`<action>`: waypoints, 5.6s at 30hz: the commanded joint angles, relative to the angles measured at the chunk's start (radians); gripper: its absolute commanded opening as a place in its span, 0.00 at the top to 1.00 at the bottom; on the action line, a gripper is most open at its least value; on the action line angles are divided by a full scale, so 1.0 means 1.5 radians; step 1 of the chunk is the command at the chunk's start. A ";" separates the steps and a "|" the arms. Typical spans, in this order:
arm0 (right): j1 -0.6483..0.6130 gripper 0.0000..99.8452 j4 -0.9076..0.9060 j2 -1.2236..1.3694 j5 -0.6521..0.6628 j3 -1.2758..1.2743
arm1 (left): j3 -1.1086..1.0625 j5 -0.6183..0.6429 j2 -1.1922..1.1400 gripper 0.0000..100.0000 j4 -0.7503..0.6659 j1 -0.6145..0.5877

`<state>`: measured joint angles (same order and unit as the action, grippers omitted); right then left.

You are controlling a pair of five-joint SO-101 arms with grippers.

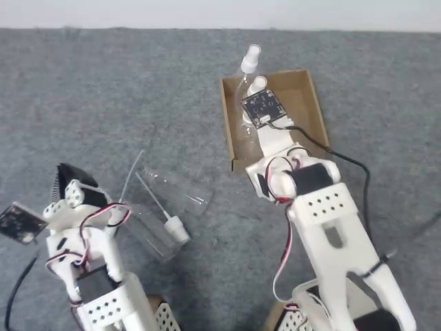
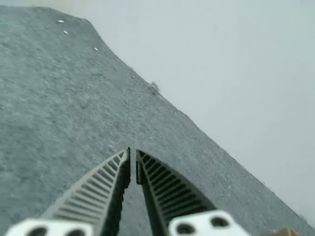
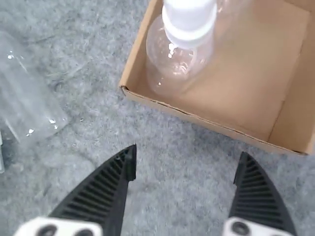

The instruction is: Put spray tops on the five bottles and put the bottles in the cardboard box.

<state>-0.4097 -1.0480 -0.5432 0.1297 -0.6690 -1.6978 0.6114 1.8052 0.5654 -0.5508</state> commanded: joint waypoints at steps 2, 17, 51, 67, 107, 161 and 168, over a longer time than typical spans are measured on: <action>0.001 0.74 -0.046 -0.088 0.000 0.005 | 0.014 -0.004 0.013 0.99 -0.028 -0.033; -0.005 0.74 -0.142 -0.219 0.044 0.009 | 0.009 -0.006 0.012 0.99 -0.062 -0.120; -0.126 0.74 -0.212 -0.457 0.046 0.007 | 0.009 -0.006 0.012 0.99 -0.082 -0.148; -0.258 0.73 -0.197 -0.453 0.042 0.010 | 0.009 -0.060 0.012 0.99 -0.081 -0.145; -0.432 0.55 0.075 0.066 0.047 0.005 | 0.009 -0.091 0.012 0.99 -0.080 -0.146; -0.387 0.81 -0.029 0.155 0.097 0.006 | 0.009 -0.091 0.009 0.99 -0.079 -0.144; -0.344 0.81 -0.085 0.101 0.101 0.006 | 0.009 -0.091 0.009 0.99 -0.079 -0.144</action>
<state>-0.9820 -1.1308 -0.2946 0.2708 -0.6690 -1.6978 0.4872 1.8052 0.4764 -0.7702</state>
